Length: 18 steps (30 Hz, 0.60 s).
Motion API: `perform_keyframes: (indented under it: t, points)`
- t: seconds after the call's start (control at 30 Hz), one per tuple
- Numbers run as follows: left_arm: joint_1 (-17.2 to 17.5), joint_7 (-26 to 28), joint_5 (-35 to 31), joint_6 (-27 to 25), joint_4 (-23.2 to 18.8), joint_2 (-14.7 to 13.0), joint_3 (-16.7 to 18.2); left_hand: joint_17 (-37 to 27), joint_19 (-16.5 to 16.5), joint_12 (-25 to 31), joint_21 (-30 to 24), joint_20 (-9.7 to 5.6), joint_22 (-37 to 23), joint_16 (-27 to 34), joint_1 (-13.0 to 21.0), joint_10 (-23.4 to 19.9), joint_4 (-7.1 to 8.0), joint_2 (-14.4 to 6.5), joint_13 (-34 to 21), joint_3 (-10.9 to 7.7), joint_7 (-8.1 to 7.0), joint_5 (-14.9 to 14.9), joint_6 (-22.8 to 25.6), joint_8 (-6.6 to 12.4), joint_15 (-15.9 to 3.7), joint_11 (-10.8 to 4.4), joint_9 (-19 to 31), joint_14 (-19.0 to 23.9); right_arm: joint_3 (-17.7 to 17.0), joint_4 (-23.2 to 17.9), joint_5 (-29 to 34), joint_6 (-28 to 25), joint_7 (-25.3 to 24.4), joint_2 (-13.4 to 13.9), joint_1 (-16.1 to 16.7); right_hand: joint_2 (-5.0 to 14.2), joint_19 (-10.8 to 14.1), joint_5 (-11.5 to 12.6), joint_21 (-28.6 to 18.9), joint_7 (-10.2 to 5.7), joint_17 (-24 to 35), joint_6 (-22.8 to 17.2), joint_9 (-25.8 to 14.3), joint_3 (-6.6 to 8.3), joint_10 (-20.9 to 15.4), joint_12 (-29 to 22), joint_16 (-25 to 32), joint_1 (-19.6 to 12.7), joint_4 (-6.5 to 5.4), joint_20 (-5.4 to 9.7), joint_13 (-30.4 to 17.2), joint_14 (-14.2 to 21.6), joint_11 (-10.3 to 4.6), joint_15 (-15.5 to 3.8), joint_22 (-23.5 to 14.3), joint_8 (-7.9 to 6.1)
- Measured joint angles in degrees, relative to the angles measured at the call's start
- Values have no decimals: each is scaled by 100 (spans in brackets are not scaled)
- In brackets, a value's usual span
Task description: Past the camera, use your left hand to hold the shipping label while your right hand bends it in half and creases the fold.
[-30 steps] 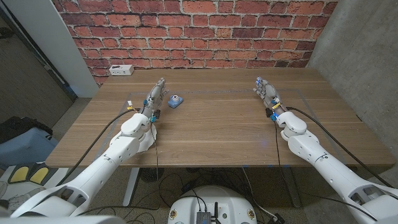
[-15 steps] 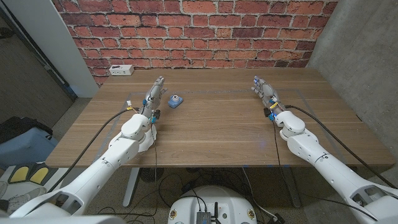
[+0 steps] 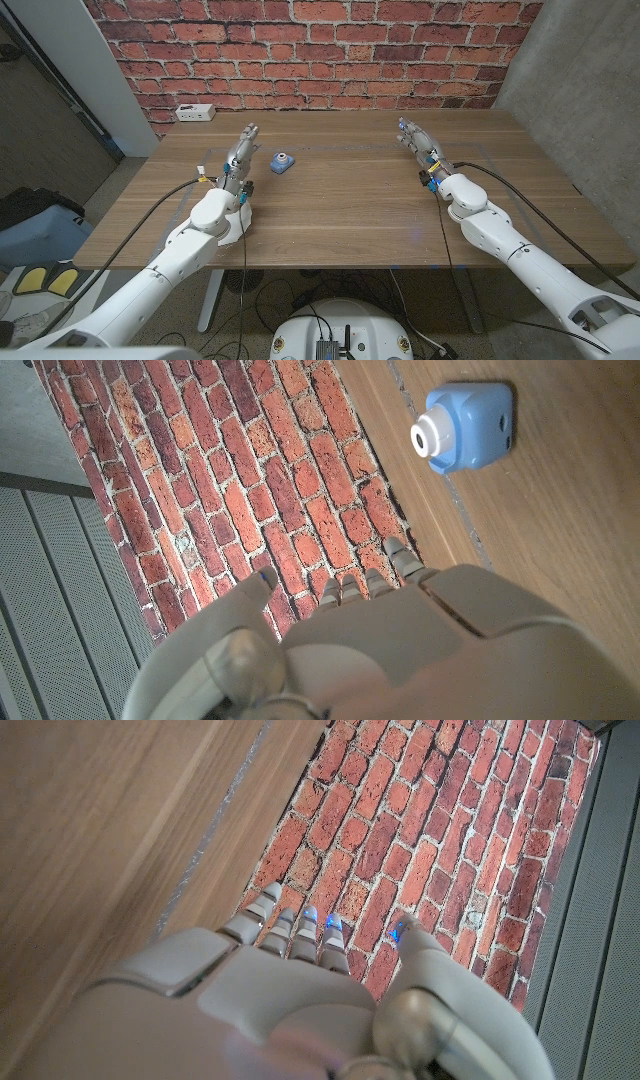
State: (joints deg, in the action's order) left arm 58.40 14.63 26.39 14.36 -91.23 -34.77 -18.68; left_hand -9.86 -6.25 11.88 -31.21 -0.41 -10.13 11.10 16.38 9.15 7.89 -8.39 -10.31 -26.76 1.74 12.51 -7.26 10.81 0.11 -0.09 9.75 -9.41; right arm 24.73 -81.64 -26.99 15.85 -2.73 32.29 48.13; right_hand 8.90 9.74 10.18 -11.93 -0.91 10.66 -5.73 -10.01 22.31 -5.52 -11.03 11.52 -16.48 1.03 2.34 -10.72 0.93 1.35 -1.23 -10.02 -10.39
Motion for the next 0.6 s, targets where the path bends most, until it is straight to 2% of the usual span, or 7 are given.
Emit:
perform_keyframes:
  t: [0.6]
  points:
    - [754,444,-111,-295,-896,-292,342,-1,31,0,22,-32,-1,0,0,0,-42,0,1,6,0,-22,0,0,0,0,0,0,189,-599,695,-221,-207,271,26,31,0,0,0,-22,1,-21,1,7,-23,-23,0,-30,53,0,6,-1,20,0,1,-22]
